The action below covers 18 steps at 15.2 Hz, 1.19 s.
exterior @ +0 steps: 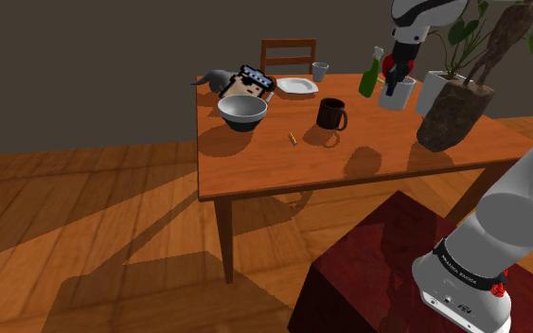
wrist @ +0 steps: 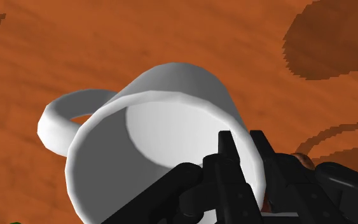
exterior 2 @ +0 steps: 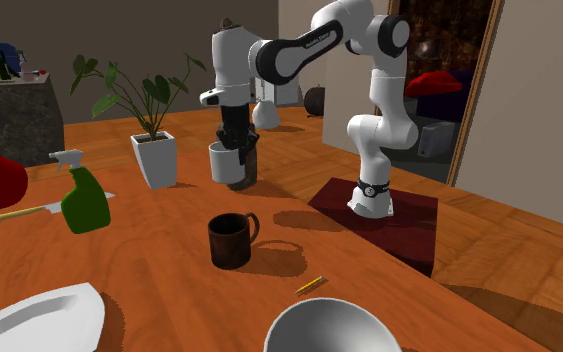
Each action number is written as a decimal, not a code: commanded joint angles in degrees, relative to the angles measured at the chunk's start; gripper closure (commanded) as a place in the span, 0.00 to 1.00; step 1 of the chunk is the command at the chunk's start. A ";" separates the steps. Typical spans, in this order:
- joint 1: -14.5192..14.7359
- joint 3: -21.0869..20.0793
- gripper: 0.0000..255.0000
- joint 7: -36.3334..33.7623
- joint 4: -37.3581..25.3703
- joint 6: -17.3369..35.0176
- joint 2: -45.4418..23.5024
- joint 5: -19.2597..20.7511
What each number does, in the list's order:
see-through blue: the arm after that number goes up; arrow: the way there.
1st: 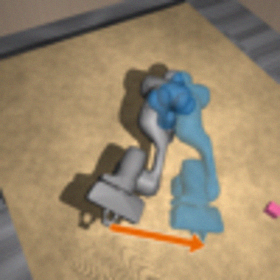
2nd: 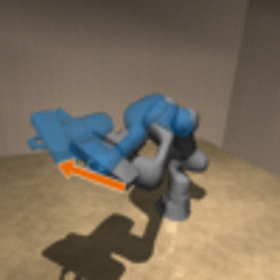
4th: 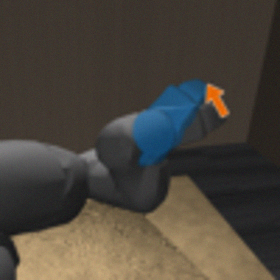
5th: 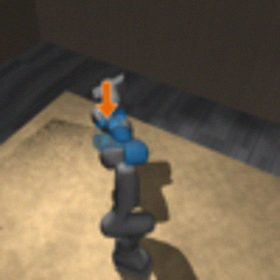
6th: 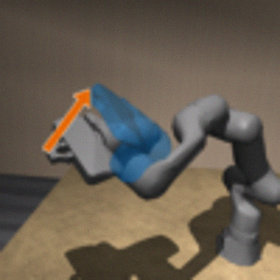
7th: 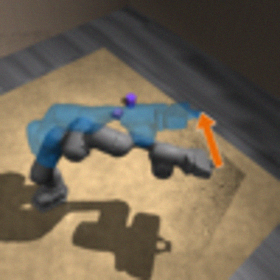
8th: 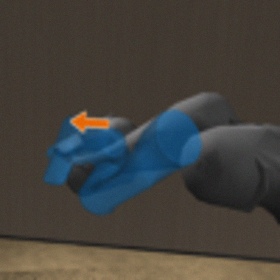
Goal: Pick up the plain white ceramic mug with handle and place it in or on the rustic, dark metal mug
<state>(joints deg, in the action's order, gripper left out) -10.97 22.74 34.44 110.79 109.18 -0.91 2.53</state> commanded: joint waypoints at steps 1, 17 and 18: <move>0.04 -0.03 1.00 -0.04 -1.14 -1.47 0.36 0.12; 5.04 -4.88 1.00 -9.11 -16.65 -10.68 -6.68 -2.58; 5.53 -5.34 1.00 -10.04 -18.32 -11.29 -7.81 -2.91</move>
<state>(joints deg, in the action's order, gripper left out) -5.88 17.83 25.31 93.94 98.43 -7.75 -0.07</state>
